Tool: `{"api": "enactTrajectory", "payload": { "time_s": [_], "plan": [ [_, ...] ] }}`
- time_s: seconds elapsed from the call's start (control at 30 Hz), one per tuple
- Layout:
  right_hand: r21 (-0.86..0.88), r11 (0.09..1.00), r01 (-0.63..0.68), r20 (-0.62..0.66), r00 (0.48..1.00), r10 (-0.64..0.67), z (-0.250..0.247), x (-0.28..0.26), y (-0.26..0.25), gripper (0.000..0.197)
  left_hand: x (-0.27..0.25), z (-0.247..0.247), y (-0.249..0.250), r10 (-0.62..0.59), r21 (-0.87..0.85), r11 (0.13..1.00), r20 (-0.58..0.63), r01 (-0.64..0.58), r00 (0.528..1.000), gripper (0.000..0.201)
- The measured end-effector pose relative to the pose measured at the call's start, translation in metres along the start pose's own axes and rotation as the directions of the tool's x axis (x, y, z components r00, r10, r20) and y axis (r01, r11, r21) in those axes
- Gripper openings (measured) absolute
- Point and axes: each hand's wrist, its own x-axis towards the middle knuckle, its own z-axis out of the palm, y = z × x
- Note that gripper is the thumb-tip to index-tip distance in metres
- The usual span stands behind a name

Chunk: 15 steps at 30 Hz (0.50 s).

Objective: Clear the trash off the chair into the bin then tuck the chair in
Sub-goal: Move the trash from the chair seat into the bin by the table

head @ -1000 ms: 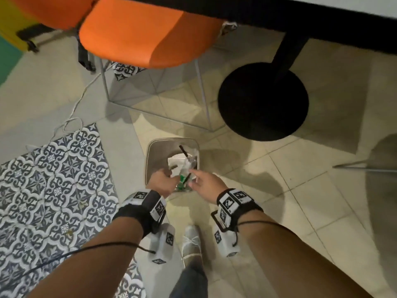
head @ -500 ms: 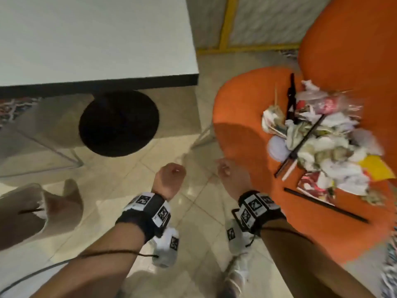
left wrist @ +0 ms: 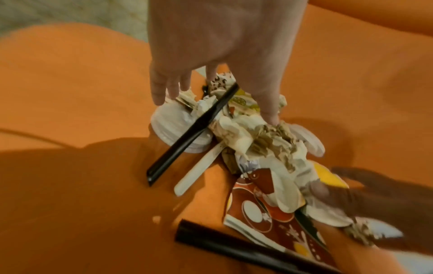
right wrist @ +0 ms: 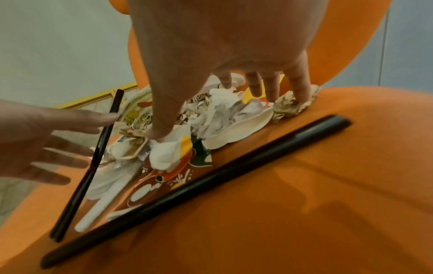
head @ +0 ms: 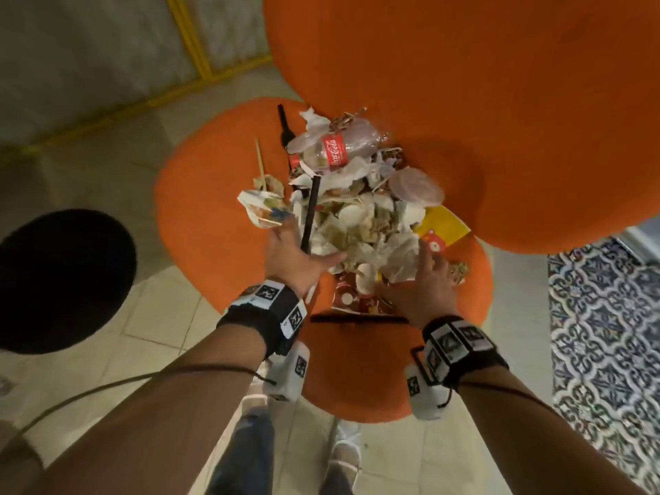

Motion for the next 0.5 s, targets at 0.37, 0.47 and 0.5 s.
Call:
{"api": "enactTrajectory", "payload": {
  "time_s": [0.37,0.47,0.5],
  "plan": [
    [0.065,0.99,-0.124,-0.055,0.99,0.128,0.018,0.032,-0.03,0.108,0.02,0.029,-0.003,0.103,0.377,0.916,0.112,-0.138,0.988,0.088],
    [0.135,0.981,-0.142,-0.06,0.987,0.151,0.022,0.033,-0.029,0.105,0.027,0.022,-0.005,0.139,0.299,0.94,0.105,-0.165,0.985,0.072],
    [0.132,0.982,-0.132,-0.057,0.988,0.141,0.023,0.033,-0.029,0.101,0.03,0.02,-0.005,0.136,0.287,0.944,0.112,-0.163,0.984,0.07]
  ]
}}
